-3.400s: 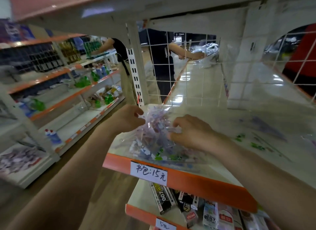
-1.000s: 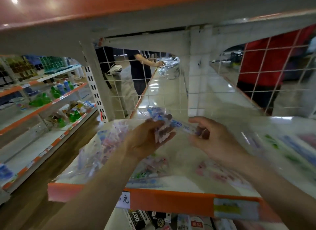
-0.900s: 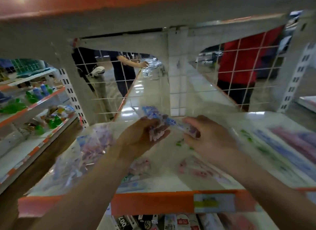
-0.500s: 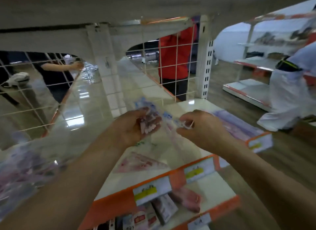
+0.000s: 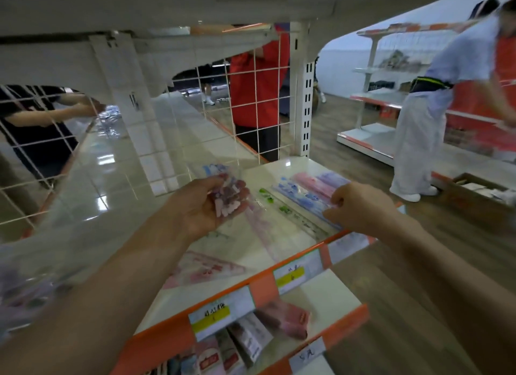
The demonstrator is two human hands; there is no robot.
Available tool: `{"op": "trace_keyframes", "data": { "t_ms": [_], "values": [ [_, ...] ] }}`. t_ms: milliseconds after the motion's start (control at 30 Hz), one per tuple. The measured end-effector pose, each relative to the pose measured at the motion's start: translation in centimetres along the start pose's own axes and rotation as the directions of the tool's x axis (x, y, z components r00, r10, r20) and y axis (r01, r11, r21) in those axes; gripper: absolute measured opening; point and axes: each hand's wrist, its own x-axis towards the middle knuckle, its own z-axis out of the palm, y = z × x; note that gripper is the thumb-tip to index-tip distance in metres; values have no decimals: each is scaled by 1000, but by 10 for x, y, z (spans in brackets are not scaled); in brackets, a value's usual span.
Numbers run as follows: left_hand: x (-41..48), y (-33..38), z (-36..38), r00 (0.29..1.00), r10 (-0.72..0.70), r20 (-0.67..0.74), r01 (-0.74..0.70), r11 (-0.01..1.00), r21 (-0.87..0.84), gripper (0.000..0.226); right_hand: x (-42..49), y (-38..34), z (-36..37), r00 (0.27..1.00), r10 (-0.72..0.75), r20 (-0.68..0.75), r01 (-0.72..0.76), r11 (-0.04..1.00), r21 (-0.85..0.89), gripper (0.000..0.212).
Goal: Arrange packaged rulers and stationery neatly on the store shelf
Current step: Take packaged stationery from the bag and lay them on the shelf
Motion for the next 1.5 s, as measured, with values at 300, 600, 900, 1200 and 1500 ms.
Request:
{"op": "trace_keyframes", "data": {
  "t_ms": [300,600,900,1200,1500],
  "values": [
    [-12,2,-22,997,57,56,-54,997,-57,17,-3,-58,-9,989,-131,-76,151,830,537,14],
    [-44,7,-75,975,220,16,-209,943,-260,36,-2,-175,16,943,-252,216,-161,222,962,9],
    [-65,-8,-118,964,192,-185,-240,926,-291,13,4,-202,39,946,-222,236,-235,29,972,17],
    [-66,-20,-111,881,376,-286,-382,923,37,13,-5,-201,39,944,-293,153,-152,28,988,6],
    [-68,-23,-111,919,294,-263,-299,954,23,22,-7,-198,42,955,-297,-13,6,-28,1000,29]
  ]
}}
